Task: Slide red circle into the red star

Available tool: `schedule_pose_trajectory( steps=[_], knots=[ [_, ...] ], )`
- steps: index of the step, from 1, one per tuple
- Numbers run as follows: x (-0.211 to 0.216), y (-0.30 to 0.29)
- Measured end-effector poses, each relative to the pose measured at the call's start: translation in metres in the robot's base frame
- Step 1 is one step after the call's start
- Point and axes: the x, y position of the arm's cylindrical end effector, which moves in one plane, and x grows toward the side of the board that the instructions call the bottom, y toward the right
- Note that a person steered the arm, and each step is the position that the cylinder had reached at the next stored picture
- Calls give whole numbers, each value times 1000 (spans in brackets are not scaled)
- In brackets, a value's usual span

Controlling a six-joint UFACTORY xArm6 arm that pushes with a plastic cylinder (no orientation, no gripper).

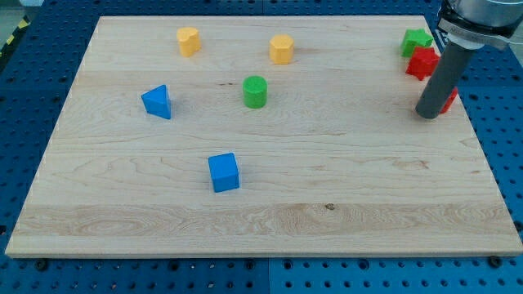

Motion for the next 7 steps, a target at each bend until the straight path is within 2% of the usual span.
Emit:
schedule_pose_trajectory(
  steps=[1, 3, 6, 7],
  knots=[
    [16, 10],
    [-19, 13],
    [-27, 13],
    [-14, 15]
  ],
)
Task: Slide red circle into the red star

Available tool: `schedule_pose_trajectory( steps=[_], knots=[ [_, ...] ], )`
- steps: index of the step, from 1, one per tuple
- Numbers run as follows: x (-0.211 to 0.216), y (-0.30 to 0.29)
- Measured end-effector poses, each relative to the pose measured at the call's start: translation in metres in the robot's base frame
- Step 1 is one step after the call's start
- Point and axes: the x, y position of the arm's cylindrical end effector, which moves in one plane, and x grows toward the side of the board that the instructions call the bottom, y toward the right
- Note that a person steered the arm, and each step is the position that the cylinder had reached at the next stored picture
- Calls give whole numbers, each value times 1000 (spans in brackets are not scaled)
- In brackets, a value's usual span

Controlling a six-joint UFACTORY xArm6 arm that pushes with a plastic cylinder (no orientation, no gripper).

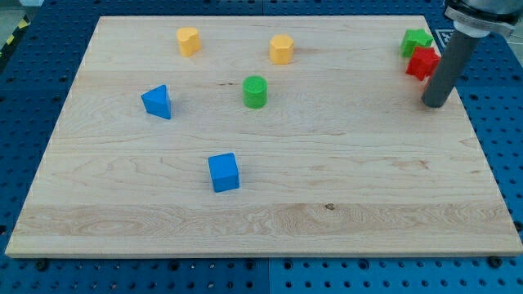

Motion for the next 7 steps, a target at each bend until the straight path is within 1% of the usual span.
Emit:
schedule_pose_trajectory(
  steps=[1, 2, 5, 7],
  knots=[
    [6, 28],
    [-9, 42],
    [-18, 30],
    [18, 23]
  ],
)
